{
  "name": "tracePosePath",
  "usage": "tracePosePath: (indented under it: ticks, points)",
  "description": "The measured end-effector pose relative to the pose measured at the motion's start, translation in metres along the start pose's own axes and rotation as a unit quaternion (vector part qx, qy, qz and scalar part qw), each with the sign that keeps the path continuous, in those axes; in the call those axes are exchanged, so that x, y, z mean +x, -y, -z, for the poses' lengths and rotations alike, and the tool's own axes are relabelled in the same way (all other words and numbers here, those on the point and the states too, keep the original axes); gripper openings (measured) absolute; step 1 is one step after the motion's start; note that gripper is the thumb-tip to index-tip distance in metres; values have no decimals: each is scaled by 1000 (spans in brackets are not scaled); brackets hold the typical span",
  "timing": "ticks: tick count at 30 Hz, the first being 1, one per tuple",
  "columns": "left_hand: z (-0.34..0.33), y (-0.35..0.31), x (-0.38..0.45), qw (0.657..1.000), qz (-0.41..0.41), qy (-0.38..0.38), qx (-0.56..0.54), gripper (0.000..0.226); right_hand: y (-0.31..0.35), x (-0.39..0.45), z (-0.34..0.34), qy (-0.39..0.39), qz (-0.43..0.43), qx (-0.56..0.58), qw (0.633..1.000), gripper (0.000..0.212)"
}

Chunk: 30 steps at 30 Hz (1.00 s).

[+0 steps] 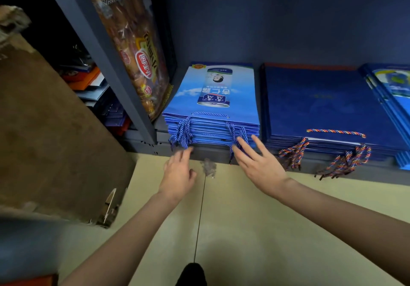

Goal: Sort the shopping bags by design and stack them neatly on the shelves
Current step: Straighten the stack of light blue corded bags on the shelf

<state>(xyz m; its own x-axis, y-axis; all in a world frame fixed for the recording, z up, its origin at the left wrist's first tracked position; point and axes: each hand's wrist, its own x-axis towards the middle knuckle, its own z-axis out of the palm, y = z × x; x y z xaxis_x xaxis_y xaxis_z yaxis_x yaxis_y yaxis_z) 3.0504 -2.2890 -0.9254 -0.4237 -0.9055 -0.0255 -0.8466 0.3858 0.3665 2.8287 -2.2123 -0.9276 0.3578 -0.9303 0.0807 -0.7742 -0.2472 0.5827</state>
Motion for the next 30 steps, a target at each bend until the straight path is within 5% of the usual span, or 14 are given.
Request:
tracePosePath:
  ticks: [4,8,11,14,21,24,30]
  points:
    - [3,9,-13,989,-122,-43,68,50,7,-14,5,-39,15,63,997,23]
    - [10,10,-14,984,-86,-152,-16,57,16,-19,20,-100,-65,205,971,38]
    - [17,0,-5,986,-3,-115,-120,69,19,-11,35,-83,-282,404,866,65]
    - [19,-10,3,989,16,-19,-147,74,26,0,41,-28,-325,485,811,67]
    - [7,-27,-4,998,32,18,-44,72,58,10,48,131,-283,533,786,75]
    - [17,-18,-8,998,-5,-11,61,55,46,9,49,133,-306,545,769,63]
    - [35,-38,-3,976,-175,-115,62,44,-21,-25,57,70,-275,436,854,33]
